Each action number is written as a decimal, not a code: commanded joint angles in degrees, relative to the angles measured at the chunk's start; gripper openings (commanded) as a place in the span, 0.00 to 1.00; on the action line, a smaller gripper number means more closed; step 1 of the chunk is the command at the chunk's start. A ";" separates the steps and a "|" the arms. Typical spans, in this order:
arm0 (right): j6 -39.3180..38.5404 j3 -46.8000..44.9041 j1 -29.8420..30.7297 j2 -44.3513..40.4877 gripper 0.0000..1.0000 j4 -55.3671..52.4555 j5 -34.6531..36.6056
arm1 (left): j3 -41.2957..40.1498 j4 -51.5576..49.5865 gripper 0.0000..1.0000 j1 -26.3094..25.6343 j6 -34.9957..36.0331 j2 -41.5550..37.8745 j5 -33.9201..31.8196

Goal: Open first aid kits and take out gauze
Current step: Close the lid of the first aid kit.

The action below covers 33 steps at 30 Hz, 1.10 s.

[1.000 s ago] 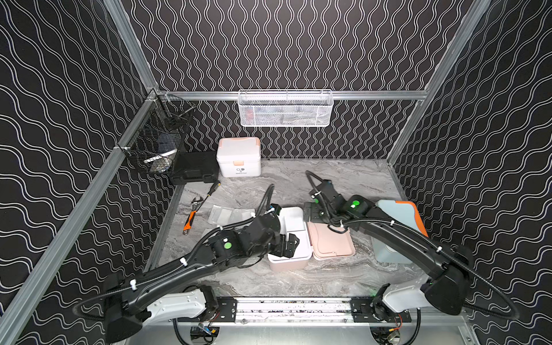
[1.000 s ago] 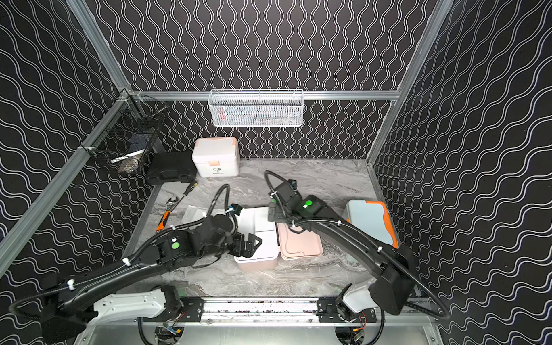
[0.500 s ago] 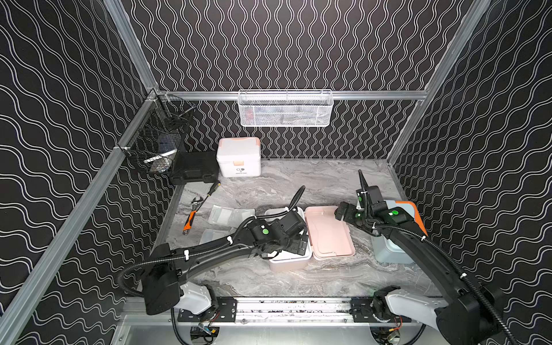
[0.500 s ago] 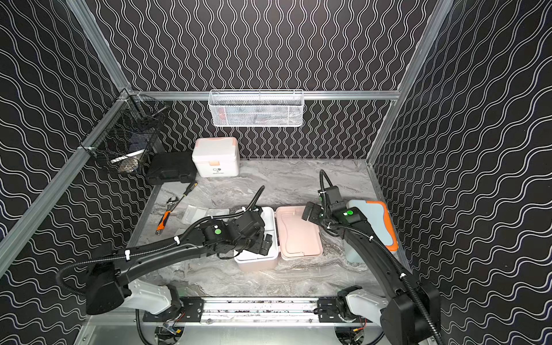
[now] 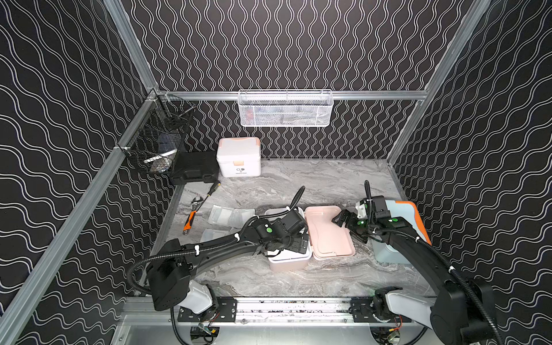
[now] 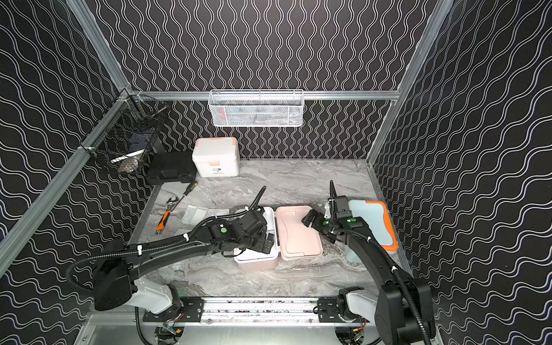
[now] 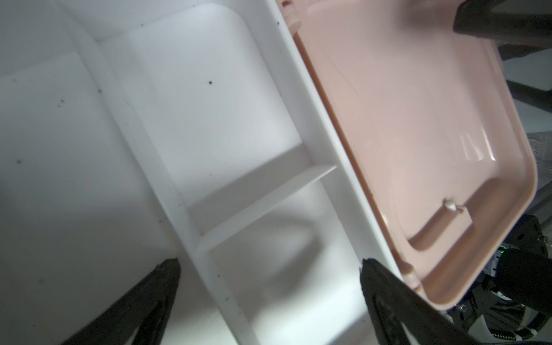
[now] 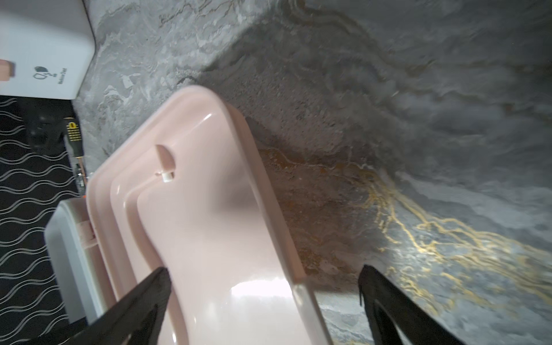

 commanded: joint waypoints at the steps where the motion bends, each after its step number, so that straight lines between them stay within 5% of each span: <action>1: 1.94 -0.78 -0.46 -0.11 1.00 6.41 -9.63 | -0.77 0.70 0.99 0.12 0.37 0.84 2.60; 18: 4.84 9.21 -0.68 -11.06 1.00 -0.11 -13.50 | -1.90 4.17 0.99 0.21 0.15 1.06 5.23; 33: 11.32 16.38 0.00 -11.23 1.00 5.64 -28.97 | -2.85 13.09 0.99 0.12 -1.18 0.98 10.60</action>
